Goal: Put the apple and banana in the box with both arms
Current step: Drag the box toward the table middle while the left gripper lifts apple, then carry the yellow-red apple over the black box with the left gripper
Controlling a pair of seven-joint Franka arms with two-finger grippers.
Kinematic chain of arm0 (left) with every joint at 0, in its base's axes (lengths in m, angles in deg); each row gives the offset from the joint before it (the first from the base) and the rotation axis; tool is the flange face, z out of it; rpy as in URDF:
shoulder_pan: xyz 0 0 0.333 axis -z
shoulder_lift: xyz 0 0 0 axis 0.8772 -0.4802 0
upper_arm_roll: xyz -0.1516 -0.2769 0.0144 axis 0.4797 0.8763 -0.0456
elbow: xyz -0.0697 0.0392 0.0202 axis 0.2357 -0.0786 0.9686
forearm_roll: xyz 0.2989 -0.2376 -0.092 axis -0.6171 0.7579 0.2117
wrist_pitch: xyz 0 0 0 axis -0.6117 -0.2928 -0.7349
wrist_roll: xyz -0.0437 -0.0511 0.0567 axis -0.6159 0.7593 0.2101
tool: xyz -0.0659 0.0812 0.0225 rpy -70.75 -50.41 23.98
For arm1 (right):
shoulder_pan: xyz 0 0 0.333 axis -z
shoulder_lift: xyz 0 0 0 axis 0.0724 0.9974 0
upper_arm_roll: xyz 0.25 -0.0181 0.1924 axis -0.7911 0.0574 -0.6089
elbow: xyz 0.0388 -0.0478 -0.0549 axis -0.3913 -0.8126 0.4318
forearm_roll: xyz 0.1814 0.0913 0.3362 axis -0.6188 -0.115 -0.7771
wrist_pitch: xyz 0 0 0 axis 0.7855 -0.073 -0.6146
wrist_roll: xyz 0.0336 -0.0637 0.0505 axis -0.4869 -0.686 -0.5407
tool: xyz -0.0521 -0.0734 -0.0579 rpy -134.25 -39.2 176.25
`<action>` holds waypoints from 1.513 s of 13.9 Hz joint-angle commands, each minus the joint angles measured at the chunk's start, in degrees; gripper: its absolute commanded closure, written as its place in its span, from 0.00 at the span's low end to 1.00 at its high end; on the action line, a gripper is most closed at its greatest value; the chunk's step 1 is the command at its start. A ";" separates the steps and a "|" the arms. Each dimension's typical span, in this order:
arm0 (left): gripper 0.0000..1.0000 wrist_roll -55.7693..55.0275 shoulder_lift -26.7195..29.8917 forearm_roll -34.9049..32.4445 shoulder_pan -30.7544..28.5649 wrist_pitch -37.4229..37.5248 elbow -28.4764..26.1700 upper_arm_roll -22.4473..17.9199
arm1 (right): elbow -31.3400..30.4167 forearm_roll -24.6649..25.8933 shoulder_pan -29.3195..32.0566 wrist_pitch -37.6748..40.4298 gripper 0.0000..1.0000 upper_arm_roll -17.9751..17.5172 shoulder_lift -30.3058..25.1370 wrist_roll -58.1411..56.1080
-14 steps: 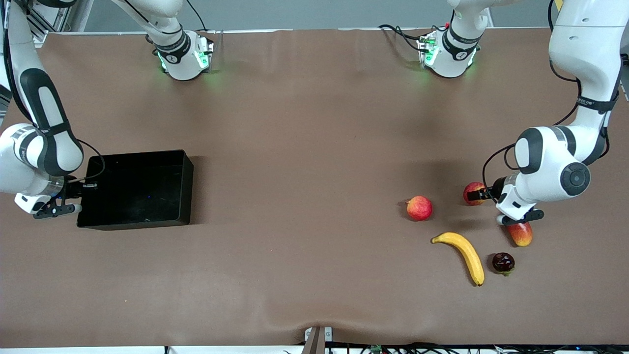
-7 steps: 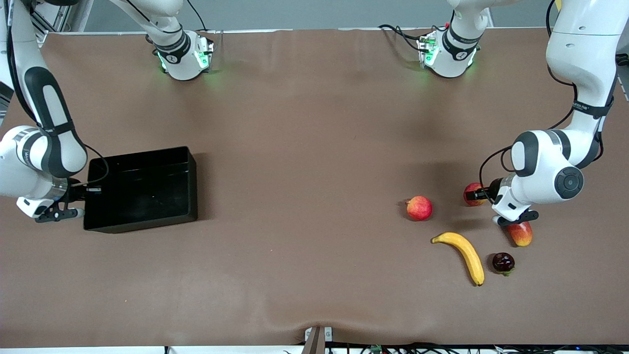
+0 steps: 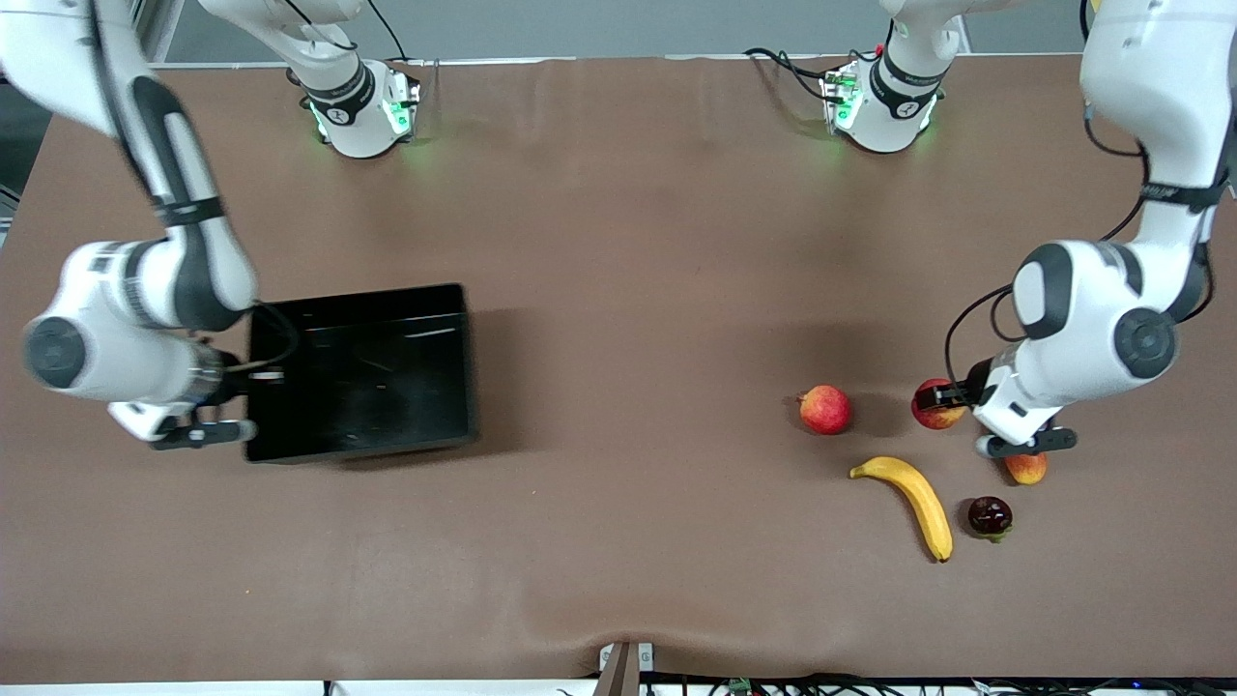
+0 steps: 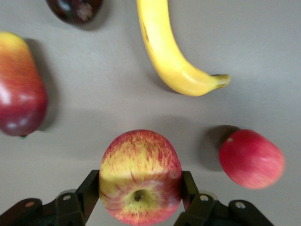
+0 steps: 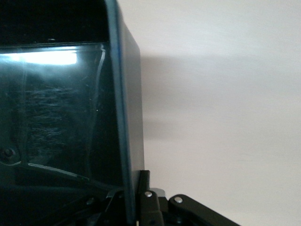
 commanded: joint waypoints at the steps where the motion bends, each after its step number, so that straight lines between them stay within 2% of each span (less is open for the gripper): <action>1: 1.00 -2.81 6.36 1.21 -0.22 6.33 -0.08 0.40 | -0.26 -0.86 -6.86 1.67 1.00 0.47 -2.87 6.37; 3: 1.00 -11.31 7.43 0.87 0.66 12.31 3.08 2.67 | -0.08 -3.74 -12.13 1.41 1.00 0.47 -3.13 8.66; 6: 1.00 -23.89 7.35 0.42 0.75 13.57 6.60 7.50 | 0.88 -7.18 -20.04 -1.04 1.00 0.64 -2.52 12.79; 9: 1.00 -29.28 6.47 0.51 2.41 12.87 8.54 9.71 | 2.38 -7.19 -26.55 -1.84 1.00 0.64 -0.85 22.87; 13: 1.00 -34.72 6.82 0.60 6.89 13.12 10.39 10.50 | 2.64 -6.22 -35.17 -3.32 1.00 0.73 2.84 38.44; 16: 1.00 -40.97 6.73 0.42 12.77 13.21 10.04 10.77 | 2.38 -5.09 -38.78 -5.53 1.00 0.90 4.68 44.08; 18: 1.00 -44.65 5.25 0.16 17.34 13.13 8.64 10.68 | 2.38 -1.41 -39.23 -5.53 1.00 0.91 5.13 45.23; 19: 1.00 -45.63 4.19 -1.41 18.84 12.95 7.59 10.68 | 2.38 -0.26 -39.32 -5.44 0.83 0.91 5.13 45.41; 20: 1.00 -46.07 3.92 -3.60 19.90 11.99 5.23 10.77 | 2.38 0.01 -39.41 -5.53 0.27 0.91 5.13 46.54; 21: 1.00 -46.25 3.83 -4.05 20.61 9.72 2.59 10.77 | 2.47 0.28 -39.32 -5.44 0.00 0.91 5.13 46.90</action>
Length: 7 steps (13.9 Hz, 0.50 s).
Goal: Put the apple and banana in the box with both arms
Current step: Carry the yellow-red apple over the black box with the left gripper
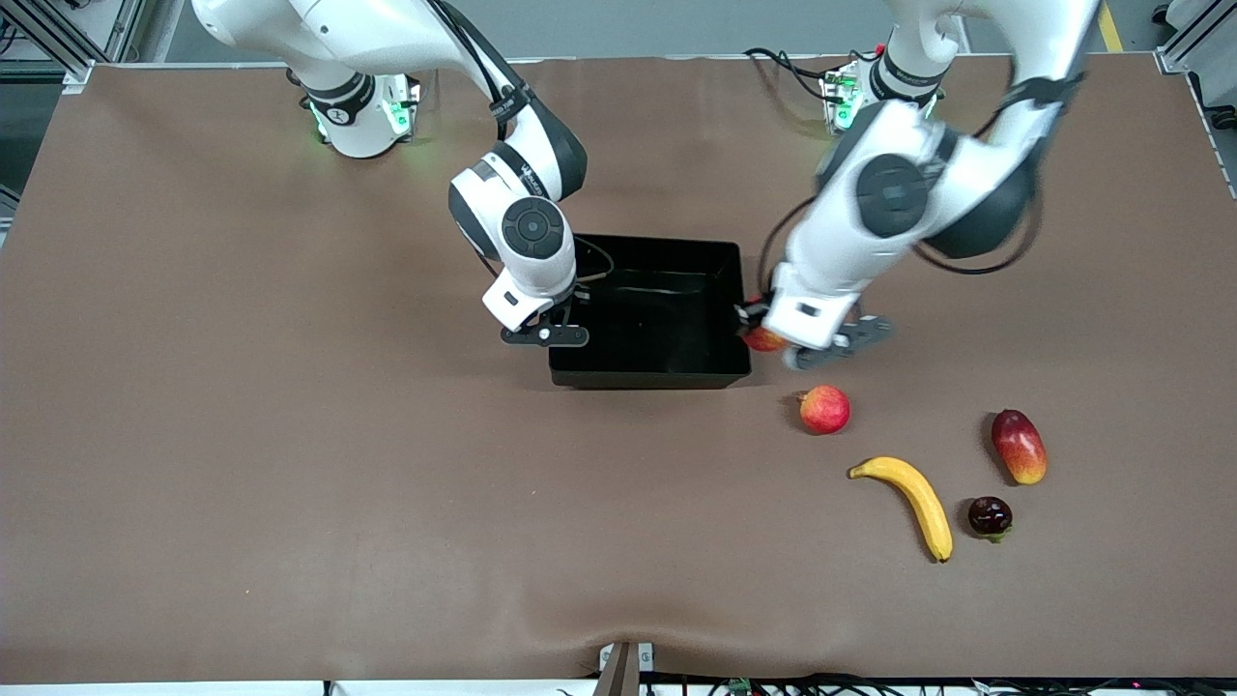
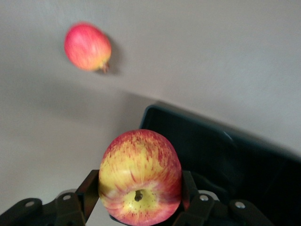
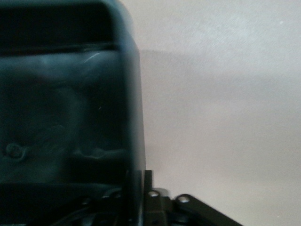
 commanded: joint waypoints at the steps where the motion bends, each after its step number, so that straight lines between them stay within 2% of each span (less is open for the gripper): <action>1: 1.00 -3.28 -0.64 -2.00 1.11 -6.05 -6.55 0.04 | 1.06 1.43 -0.27 0.63 0.00 0.44 -0.31 2.10; 3: 1.00 -10.92 -2.47 -2.09 3.73 -11.52 -8.42 0.30 | 1.06 1.43 -0.27 0.72 0.00 0.44 -0.31 2.10; 7: 1.00 -20.35 -5.73 -2.35 9.10 -15.32 -8.86 0.13 | 1.06 1.43 0.70 0.81 0.00 0.53 -0.40 1.76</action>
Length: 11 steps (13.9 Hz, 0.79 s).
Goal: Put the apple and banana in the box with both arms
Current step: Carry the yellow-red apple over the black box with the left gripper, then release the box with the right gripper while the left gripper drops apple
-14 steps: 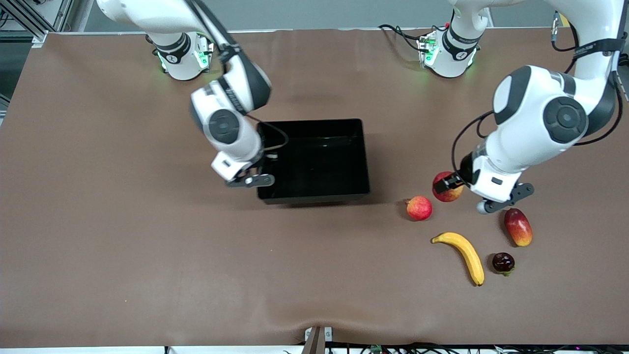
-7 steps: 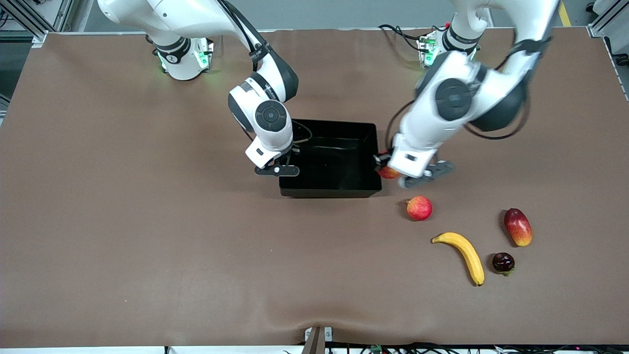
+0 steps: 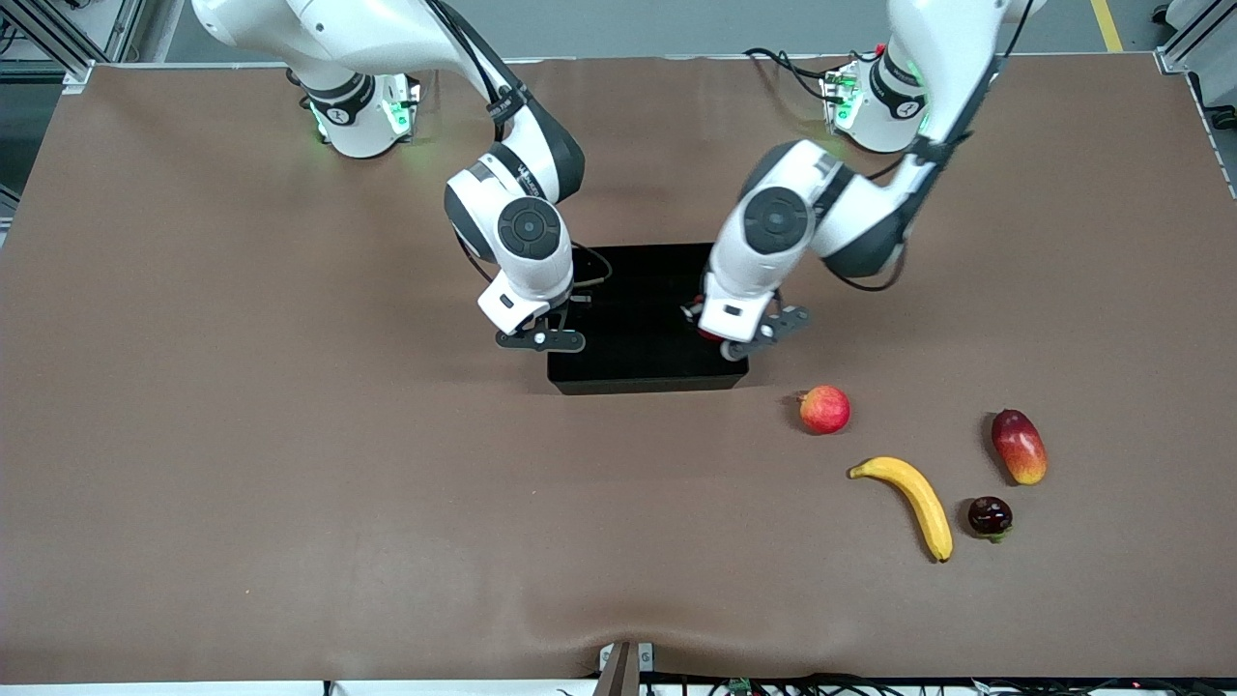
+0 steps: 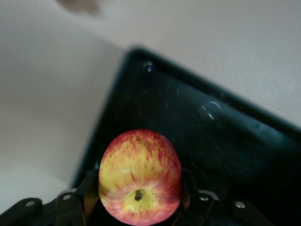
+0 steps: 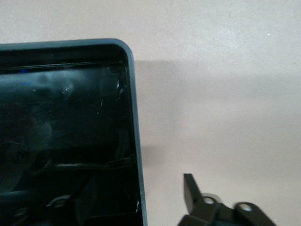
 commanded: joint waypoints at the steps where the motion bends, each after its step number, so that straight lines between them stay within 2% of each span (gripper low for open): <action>1: 1.00 -4.46 -0.44 -1.34 2.97 -1.24 -1.28 -0.14 | 0.17 1.27 1.37 0.63 0.00 -0.04 -0.47 0.50; 4: 1.00 -5.17 -2.47 -1.34 3.50 -2.20 -3.38 -0.14 | 0.34 1.01 5.85 0.54 0.00 -0.13 -1.09 -5.62; 7: 1.00 -5.26 -3.61 -1.34 4.74 -7.11 -7.34 -0.23 | 0.26 0.92 9.81 0.54 0.00 -0.13 -2.67 -8.55; 8: 0.90 -5.26 -4.57 -1.34 5.00 -7.91 -7.44 -0.23 | 0.26 0.92 12.34 0.45 0.00 -0.13 -3.72 -8.73; 9: 0.63 -5.26 -4.75 -1.34 5.09 -8.00 -7.44 -0.23 | 0.34 0.92 14.02 0.45 0.00 -0.13 -4.25 -9.16; 10: 0.19 -5.26 -4.75 -1.34 4.74 -7.92 -7.44 -0.23 | 0.26 0.92 16.30 0.28 0.00 -0.04 -4.95 -10.30; 11: 0.00 -5.26 -4.49 -1.34 4.48 -7.83 -7.44 -0.23 | 0.17 0.92 18.24 0.36 0.00 -0.04 -5.48 -11.96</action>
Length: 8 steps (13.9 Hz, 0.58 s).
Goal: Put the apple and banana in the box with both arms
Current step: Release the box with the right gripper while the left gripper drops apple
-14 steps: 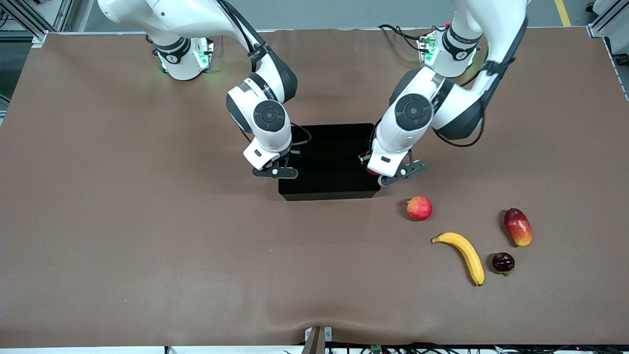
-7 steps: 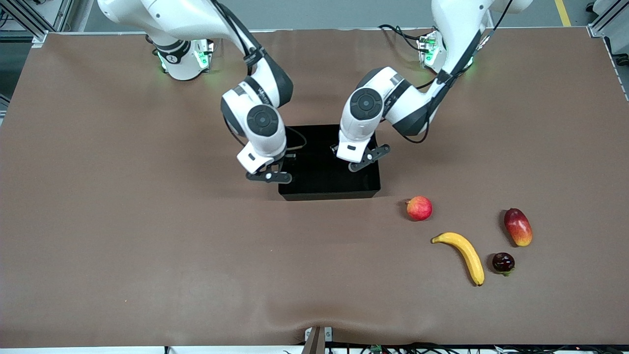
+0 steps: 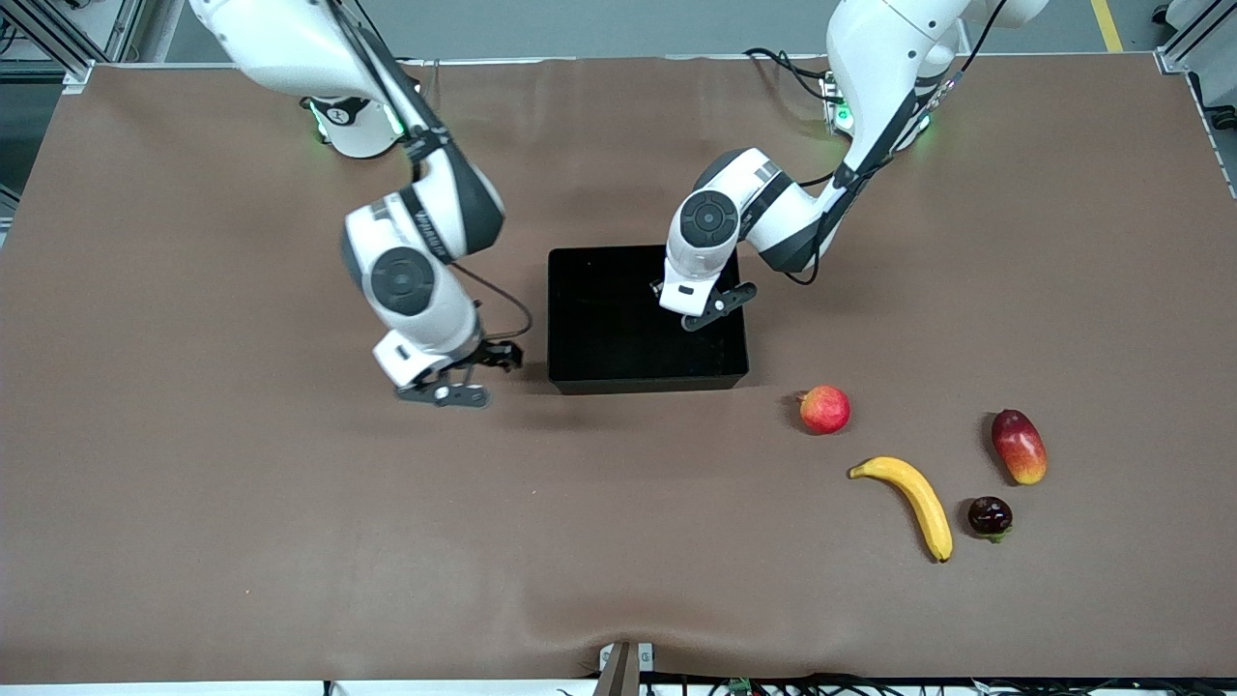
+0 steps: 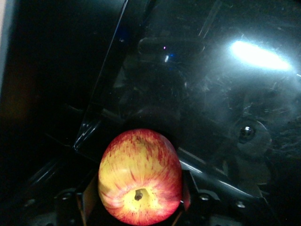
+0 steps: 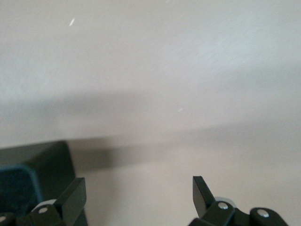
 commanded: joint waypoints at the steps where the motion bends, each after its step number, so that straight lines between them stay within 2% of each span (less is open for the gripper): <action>1: 0.00 -1.11 1.17 -1.28 -0.30 -0.76 -0.33 -0.25 | -0.82 0.74 6.08 1.04 0.00 -1.05 -2.97 -4.65; 3: 0.00 -1.37 6.07 -1.20 -0.65 2.38 0.55 -0.68 | -0.82 0.74 8.81 2.53 0.00 -1.05 -4.38 -9.83; 4: 0.00 -1.02 8.89 -1.28 -2.66 5.80 2.82 -1.12 | -0.82 0.74 10.13 3.93 0.00 -1.05 -5.52 -11.77; 7: 0.00 4.66 10.06 -1.28 -7.05 19.85 14.84 -1.48 | -0.73 0.66 14.52 10.16 0.00 -1.13 -10.43 -18.80; 8: 0.00 6.35 10.14 -1.28 -9.77 21.29 16.88 -1.48 | -0.73 0.39 16.19 12.10 0.00 -1.13 -11.58 -21.43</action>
